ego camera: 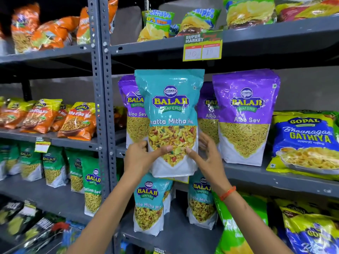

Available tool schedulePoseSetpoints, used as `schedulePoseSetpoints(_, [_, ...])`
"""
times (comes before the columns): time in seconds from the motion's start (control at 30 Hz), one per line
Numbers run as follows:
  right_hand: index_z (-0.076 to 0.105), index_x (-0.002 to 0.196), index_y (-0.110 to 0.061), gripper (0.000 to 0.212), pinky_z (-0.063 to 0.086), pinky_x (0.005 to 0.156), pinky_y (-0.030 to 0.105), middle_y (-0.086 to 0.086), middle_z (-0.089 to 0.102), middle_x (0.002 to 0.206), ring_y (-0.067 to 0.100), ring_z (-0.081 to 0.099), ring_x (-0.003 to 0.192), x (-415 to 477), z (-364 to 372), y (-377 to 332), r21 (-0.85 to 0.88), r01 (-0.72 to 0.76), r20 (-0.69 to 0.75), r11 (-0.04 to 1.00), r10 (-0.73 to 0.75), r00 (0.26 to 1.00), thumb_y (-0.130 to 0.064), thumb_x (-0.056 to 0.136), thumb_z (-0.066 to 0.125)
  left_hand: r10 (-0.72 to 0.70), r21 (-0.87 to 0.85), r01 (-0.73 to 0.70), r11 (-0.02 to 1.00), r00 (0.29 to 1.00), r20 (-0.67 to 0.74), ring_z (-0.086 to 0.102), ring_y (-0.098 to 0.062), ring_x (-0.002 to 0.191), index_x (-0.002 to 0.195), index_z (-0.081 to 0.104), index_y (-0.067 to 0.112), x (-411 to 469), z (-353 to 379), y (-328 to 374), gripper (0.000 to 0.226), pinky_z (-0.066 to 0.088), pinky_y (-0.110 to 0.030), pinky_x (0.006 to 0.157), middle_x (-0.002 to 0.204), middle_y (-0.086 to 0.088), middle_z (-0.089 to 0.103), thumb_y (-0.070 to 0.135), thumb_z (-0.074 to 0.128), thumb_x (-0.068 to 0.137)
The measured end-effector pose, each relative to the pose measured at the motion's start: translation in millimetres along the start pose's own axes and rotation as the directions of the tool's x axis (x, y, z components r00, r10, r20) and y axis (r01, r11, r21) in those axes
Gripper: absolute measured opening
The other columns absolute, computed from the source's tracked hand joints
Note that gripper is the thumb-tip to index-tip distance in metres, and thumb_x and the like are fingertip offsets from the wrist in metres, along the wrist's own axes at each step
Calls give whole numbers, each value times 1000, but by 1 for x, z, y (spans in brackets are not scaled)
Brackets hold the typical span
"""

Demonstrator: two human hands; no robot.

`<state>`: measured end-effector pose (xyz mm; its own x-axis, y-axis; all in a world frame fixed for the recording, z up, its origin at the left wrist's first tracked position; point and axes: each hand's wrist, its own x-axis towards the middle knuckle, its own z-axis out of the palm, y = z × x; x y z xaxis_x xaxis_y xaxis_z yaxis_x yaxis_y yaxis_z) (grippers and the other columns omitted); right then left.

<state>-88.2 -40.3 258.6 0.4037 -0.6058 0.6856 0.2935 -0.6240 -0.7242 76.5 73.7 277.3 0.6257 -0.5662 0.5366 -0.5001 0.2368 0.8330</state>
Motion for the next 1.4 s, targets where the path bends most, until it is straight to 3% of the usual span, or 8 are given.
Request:
schedulePoseSetpoints(0.27, [63, 105, -16, 42, 53, 90, 35, 3, 71, 110, 15, 66, 103, -46, -2, 30, 38, -207, 147, 978, 200, 969, -25, 68, 79, -16, -78, 29, 997, 986, 164, 72, -12, 89, 86, 72, 28, -52, -3, -55, 40, 58, -41, 83, 86, 12, 77, 35, 90, 52])
schedulePoseSetpoints(0.63, [46, 121, -41, 63, 51, 96, 30, -14, 59, 123, 7, 59, 113, -150, -8, 124, -203, -437, 140, 876, 467, 873, -44, 65, 75, -151, 160, 92, 983, 899, 412, 61, 7, 99, 111, 66, 16, -109, 29, -176, 56, 49, -19, 85, 105, 9, 70, 35, 85, 62])
schedulePoseSetpoints(0.7, [40, 118, -49, 62, 49, 98, 32, -13, 57, 124, 10, 56, 115, -156, -11, 139, -268, -465, 118, 844, 508, 853, -46, 66, 74, -171, 203, 91, 975, 891, 421, 63, -8, 99, 104, 69, 17, -112, 40, -193, 49, 50, -25, 79, 102, 1, 72, 37, 84, 62])
schedulePoseSetpoints(0.83, [36, 130, -32, 67, 45, 102, 32, -11, 52, 125, 13, 52, 119, -160, -15, 171, -311, -551, 71, 774, 598, 799, -27, 74, 74, -248, 179, 183, 967, 843, 477, 64, 10, 87, 97, 64, 35, -113, 66, -224, 45, 54, -16, 72, 87, 29, 71, 49, 80, 58])
schedulePoseSetpoints(0.93, [37, 135, -17, 71, 44, 103, 45, 5, 53, 135, 24, 50, 124, -158, -19, 193, -345, -593, 27, 727, 639, 769, -26, 75, 74, -291, 144, 254, 956, 802, 521, 59, 20, 89, 112, 63, 20, -107, 86, -240, 68, 54, -25, 89, 107, 12, 68, 50, 81, 53])
schedulePoseSetpoints(1.07, [37, 133, -15, 68, 43, 103, 50, 9, 55, 133, 26, 51, 123, -159, -25, 217, -339, -638, -19, 692, 673, 740, -23, 77, 73, -343, 157, 308, 938, 769, 540, 60, 8, 97, 112, 63, 18, -101, 109, -268, 89, 50, -15, 85, 108, 9, 67, 71, 77, 42])
schedulePoseSetpoints(1.17, [36, 131, -14, 64, 44, 102, 49, 9, 55, 130, 27, 52, 121, -158, -30, 225, -317, -658, -37, 684, 684, 729, -19, 78, 72, -350, 201, 287, 937, 760, 547, 57, 19, 92, 110, 59, 26, -100, 120, -274, 62, 47, -10, 81, 110, 8, 65, 44, 84, 56])
schedulePoseSetpoints(1.4, [33, 129, -6, 66, 43, 87, 28, 3, 54, 113, 25, 54, 115, -152, -25, 227, -252, -698, -120, 671, 694, 710, 1, 74, 70, -370, 242, 282, 928, 760, 534, 60, -14, 103, 122, 56, 6, -99, 138, -283, 62, 48, -10, 78, 114, -4, 66, 20, 83, 68])
